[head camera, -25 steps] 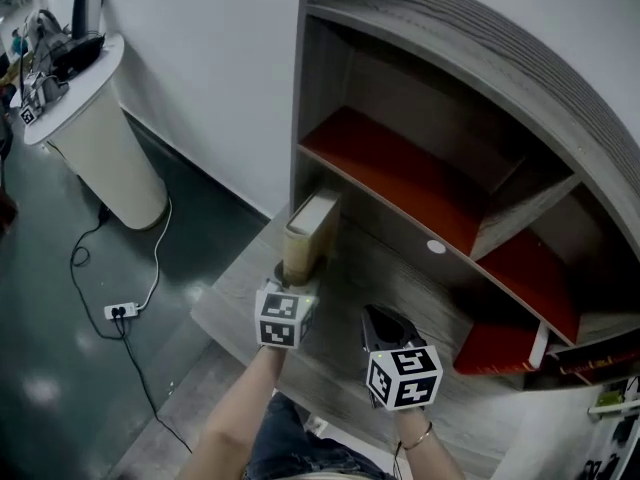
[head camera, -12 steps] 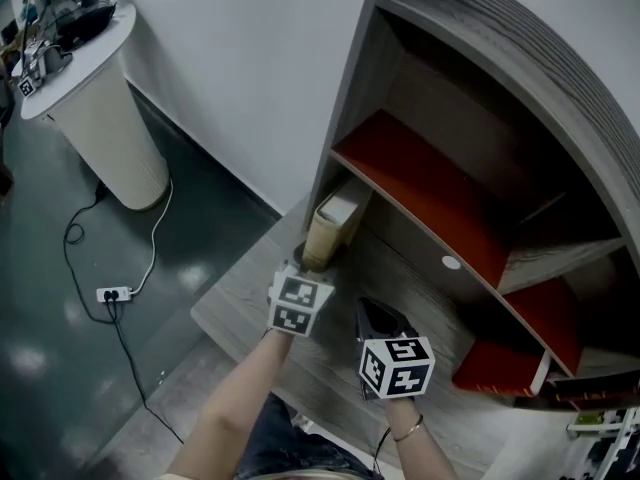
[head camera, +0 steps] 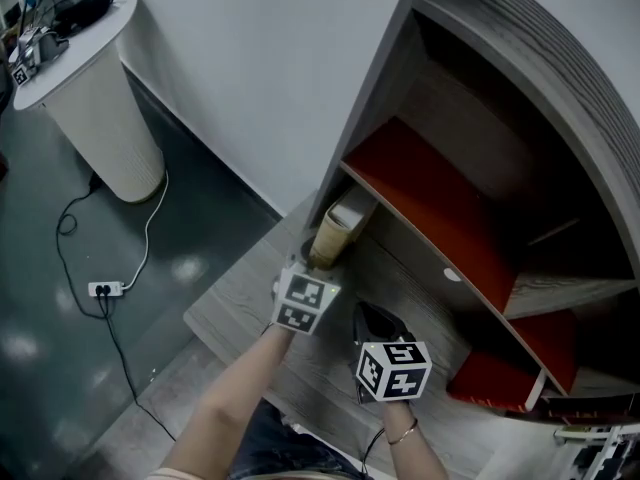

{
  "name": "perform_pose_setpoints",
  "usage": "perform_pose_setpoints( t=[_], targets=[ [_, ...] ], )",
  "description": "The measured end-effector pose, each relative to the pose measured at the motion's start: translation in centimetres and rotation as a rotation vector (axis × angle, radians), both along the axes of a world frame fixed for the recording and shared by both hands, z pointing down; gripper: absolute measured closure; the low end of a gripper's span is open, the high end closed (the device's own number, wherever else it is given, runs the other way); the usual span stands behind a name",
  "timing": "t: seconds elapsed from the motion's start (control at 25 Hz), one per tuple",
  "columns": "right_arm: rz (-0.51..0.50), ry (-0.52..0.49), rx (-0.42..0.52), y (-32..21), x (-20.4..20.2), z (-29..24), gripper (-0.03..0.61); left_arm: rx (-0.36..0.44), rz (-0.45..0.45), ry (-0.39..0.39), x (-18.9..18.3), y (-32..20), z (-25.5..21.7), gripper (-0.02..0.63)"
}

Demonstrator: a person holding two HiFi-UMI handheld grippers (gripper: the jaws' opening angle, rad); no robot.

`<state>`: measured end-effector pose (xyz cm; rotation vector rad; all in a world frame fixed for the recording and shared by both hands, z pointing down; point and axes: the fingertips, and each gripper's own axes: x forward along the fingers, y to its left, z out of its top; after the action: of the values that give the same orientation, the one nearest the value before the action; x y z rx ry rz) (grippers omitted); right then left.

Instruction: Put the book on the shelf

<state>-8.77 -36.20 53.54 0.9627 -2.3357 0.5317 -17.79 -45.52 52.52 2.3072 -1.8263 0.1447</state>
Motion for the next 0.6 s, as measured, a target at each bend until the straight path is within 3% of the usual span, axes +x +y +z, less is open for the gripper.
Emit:
perform_pose_setpoints(
  t=[0.2,0.36,0.6],
  targets=[
    [0.003,0.005,-0.014,-0.3,-0.1,0.5,0.569,0.007,0.006,-0.007,0.1,-0.9,0.5,0.393],
    [0.005,0.014,-0.019,-0.5,-0.1,0.9,0.569,-0.032,0.015,-0.047,0.4,-1.3,2.4,0.393],
    [0.009,0.019,-0.024,-1.0,-0.2,1.1,0.569,-0.023,0.036,-0.095,0.8,-1.9,2.6,0.393]
  ],
)
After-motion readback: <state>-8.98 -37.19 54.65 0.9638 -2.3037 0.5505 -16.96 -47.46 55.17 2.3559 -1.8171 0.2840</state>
